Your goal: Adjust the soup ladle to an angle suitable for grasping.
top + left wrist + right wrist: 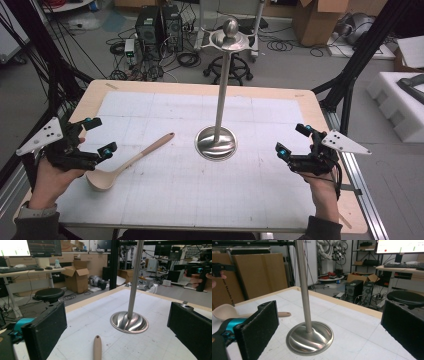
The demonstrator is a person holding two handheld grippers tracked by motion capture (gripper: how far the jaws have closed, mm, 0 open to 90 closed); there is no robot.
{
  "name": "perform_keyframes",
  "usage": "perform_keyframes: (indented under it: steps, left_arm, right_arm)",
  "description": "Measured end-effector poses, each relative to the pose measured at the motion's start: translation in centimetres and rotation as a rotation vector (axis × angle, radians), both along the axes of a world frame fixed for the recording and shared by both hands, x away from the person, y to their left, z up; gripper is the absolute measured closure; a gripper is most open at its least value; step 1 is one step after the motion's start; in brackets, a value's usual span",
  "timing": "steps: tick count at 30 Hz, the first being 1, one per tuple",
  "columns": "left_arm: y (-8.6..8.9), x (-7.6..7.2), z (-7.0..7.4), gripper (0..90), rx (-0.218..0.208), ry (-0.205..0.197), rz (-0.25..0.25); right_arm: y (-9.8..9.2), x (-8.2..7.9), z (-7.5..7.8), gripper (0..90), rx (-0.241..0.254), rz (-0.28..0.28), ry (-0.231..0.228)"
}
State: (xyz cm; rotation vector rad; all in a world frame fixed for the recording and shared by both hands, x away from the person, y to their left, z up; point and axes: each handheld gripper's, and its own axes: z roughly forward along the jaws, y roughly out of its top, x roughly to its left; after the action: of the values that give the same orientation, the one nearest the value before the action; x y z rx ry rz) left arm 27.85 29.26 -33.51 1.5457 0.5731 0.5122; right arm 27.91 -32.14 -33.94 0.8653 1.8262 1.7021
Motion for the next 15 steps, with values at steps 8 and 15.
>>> perform_keyframes:
  steps: [8, 15]
  left_arm:
    - [-0.17, 0.07, -0.14, 2.8, 0.019, 0.010, -0.009]
    - [-0.41, 0.35, -0.47, 2.8, 0.037, 0.014, -0.003]
  right_arm:
    - [0.20, 0.09, -0.07, 0.4, -0.009, 0.009, 0.007]
    - [0.32, 0.19, -0.13, 0.4, -0.018, 0.015, 0.011]
